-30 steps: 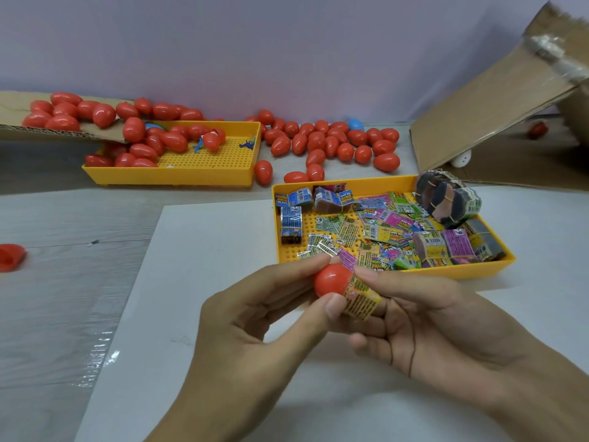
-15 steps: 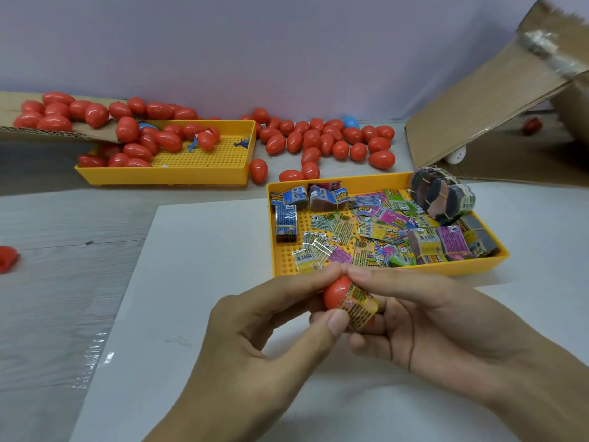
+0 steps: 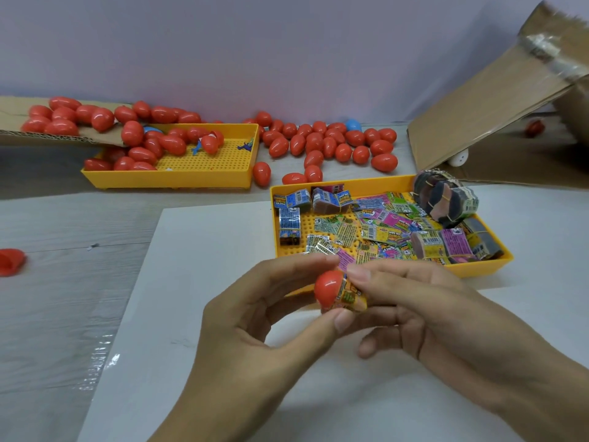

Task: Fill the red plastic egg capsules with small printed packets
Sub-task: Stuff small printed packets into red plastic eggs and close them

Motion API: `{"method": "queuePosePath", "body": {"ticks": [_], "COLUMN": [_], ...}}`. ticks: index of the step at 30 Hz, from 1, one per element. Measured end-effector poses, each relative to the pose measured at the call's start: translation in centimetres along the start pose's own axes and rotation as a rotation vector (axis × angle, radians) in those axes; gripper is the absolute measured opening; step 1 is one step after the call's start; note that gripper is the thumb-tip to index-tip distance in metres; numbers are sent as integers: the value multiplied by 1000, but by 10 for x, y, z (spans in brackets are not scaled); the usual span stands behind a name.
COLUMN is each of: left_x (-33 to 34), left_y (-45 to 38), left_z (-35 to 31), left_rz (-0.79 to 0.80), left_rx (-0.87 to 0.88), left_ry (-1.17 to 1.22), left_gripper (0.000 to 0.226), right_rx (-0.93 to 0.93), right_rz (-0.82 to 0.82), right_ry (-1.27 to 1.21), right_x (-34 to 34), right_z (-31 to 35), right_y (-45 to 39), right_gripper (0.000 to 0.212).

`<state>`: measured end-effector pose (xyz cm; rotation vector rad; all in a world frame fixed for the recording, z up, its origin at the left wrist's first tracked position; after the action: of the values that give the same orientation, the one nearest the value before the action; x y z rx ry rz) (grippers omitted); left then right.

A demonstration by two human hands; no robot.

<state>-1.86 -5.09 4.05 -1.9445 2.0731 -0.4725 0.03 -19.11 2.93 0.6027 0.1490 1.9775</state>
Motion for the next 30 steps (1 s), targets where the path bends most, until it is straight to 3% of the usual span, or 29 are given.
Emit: {"method": "queuePosePath", "body": {"ticks": [2,4,6,8,9,11,15,20,25,28,30], "left_x": [-4,-5,1,3,2,-2,-9,-8,-7,-7,-7], "left_y": [0,0,0,1,1,0,-4,-6,-5,-5,-5], "left_z": [4,7,11,12,11,9,2,-6,-7,-8,-9], "left_rz": [-40,-59,-4,12,-3,-35,-60,-34,-40,-42,-43], "left_rx": [-103,-224,-321,-351,-332,-268,-151,-37,2,12,26], "left_ry": [-8,30,144,205,208,205,140,122,152,173,171], "left_gripper": [40,38,44,39,33,28,38,49,57,56,57], "right_rx": [-213,-452,-648,-633,-526,-356,-498,-464,-593,-663,-791], "right_rz": [-141,-297,-306,-253,-214,-121,-252,-217,-234,-235,-342], "right_ry": [151,382,589,622,691,807,372,347,315,423,600], "right_x": [-8,-10,7,18,22,27,-4,4,8,14,17], "right_z": [12,22,30,34,32,26,32,27,31,34,46], "right_y": [4,18,29,17,4,-12,10,13,21,25,35], "right_gripper": [24,27,28,22,17,42,40,17,30,25,22]}}
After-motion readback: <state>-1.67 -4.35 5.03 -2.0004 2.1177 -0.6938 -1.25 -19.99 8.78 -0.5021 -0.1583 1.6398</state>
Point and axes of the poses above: each hand's wrist, its own y-axis away from the middle knuckle, its own x-axis out of the palm, z = x × y, the point moved 7 cm from there along -y, towards the middle knuckle, and after that the axes turned 4 degrees about x, right-handed, at the moved point
